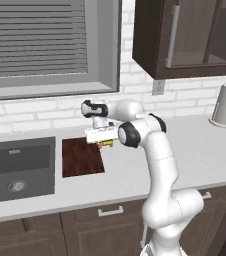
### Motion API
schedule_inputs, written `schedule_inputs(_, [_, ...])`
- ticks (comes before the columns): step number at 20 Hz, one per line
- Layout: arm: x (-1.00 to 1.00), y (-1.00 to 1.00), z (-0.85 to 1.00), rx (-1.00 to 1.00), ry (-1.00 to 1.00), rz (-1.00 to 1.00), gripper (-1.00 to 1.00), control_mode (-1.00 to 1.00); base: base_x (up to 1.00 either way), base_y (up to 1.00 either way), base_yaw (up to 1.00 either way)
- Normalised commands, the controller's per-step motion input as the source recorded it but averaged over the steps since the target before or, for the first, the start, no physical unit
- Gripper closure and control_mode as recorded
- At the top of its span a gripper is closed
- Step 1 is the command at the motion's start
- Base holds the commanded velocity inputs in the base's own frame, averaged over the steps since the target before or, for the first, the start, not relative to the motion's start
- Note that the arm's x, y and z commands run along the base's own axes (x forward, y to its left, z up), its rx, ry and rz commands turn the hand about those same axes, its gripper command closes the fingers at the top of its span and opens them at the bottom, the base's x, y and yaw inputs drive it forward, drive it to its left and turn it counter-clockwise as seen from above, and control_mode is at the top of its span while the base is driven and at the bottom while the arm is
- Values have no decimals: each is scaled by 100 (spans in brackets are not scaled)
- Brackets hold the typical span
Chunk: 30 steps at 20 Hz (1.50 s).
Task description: Pick up the sponge from the counter and clean the cutting board by briefly scrubbing or pressing down on the cutting board. Once finished, release the sponge.
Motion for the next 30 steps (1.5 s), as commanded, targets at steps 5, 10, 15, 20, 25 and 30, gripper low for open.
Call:
schedule_inputs(5, [-92,-60,2,6,-12,0,100,-100,0,0,0])
schedule_inputs(10, [-79,-53,14,8,-17,0,100,-100,0,0,0])
schedule_inputs(15, [-78,-48,22,9,-17,0,100,-100,0,0,0])
schedule_inputs(20, [-59,-29,47,8,-18,0,100,-100,0,0,0])
schedule_inputs(25, [-24,0,41,4,-22,0,100,-100,0,0,0])
schedule_inputs(30, [0,-7,-23,0,-18,-1,100,-100,0,0,0])
